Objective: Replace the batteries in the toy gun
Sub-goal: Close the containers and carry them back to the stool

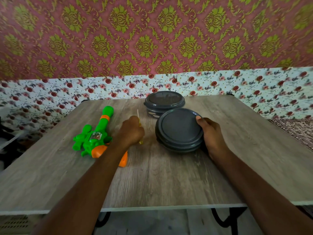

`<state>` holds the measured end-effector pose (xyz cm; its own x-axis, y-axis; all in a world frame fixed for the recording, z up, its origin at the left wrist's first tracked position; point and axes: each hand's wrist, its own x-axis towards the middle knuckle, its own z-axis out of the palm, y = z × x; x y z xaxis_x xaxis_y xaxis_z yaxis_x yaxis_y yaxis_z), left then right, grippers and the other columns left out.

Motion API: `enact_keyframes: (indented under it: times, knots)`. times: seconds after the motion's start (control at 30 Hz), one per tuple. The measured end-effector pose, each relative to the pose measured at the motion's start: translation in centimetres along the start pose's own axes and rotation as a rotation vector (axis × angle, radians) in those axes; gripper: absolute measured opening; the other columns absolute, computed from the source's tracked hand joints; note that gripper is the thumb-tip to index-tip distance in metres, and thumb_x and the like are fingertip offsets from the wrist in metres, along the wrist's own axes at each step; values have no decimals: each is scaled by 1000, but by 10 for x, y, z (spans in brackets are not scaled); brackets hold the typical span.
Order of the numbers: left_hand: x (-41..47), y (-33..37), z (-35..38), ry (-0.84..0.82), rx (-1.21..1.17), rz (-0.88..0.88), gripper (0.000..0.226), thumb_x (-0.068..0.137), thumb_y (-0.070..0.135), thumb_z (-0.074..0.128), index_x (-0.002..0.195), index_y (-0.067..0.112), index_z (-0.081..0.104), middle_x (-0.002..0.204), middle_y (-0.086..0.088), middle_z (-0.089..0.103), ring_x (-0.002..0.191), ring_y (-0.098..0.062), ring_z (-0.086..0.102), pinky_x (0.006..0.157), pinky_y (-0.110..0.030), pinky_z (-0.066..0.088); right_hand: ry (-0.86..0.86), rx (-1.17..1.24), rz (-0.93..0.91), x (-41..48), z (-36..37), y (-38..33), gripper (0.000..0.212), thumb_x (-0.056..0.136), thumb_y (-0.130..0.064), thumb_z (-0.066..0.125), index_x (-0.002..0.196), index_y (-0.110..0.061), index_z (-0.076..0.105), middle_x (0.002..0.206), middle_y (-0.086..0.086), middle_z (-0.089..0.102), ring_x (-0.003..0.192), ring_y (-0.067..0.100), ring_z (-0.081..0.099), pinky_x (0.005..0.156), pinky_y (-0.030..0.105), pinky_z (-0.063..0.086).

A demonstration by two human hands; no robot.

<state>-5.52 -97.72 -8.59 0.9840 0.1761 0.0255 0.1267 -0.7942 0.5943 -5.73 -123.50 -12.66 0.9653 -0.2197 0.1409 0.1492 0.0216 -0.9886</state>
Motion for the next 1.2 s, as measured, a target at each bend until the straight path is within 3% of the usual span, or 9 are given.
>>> enact_keyframes:
  times: [0.1,0.3,0.47,0.6,0.73,0.83,0.93,1.1,1.2]
  knots:
    - [-11,18,1,-109,-601,-133,17,103,9,50,118,2,52,103,-22,64,77,-25,73,67,-40,64,34,98,49,-4,6,-6,39,95,-40,64,97,-3,74,100,16,78,100,37,73,98,60,55]
    - [-38,33,-6,-201,-978,-209,17,97,17,44,87,11,57,71,-3,52,48,-10,38,41,-19,30,117,150,61,-18,23,-22,28,93,-44,67,91,-17,72,104,11,77,100,34,73,91,61,59]
    - [-40,23,-12,-243,-1025,-168,53,76,54,82,96,7,71,74,-9,67,53,-15,53,50,-26,47,76,80,23,-28,42,-35,44,80,-60,66,100,-21,74,106,6,77,100,31,73,91,58,59]
    - [-35,16,-22,-186,-1000,-153,41,77,39,88,72,9,61,45,1,53,36,-10,45,40,-19,39,50,54,39,-21,57,-36,56,74,-76,63,94,-25,76,102,2,78,99,29,73,90,56,60]
    - [-7,-3,-32,-96,-963,-162,42,69,34,93,67,11,59,46,-2,54,35,-12,46,37,-17,37,105,-9,138,19,68,-28,53,92,-70,54,98,-19,69,104,13,74,96,33,72,87,52,61]
    - [28,-13,-40,-87,-951,-153,38,68,30,94,75,5,67,58,-7,65,37,-12,51,35,-16,36,224,-232,100,67,74,-6,43,85,-55,68,96,-13,67,102,17,73,91,34,72,83,48,61]
    - [69,-21,-52,-145,-966,-156,56,61,37,95,97,2,71,63,-8,59,38,-13,41,35,-16,30,261,-361,169,108,76,3,62,86,-55,70,115,-1,65,114,19,71,98,34,69,68,32,48]
    - [110,-10,-80,-234,-982,-181,53,57,39,94,83,4,65,48,-1,51,34,-11,37,35,-17,29,259,-357,355,143,93,-9,101,51,-80,76,115,-3,65,109,16,72,94,35,72,84,46,61]
    - [116,-3,-94,-211,-922,-199,46,63,37,94,67,11,57,49,-4,54,40,-14,40,38,-19,30,251,-318,440,144,96,-13,90,54,-64,83,115,-2,63,108,19,71,93,35,72,83,50,62]
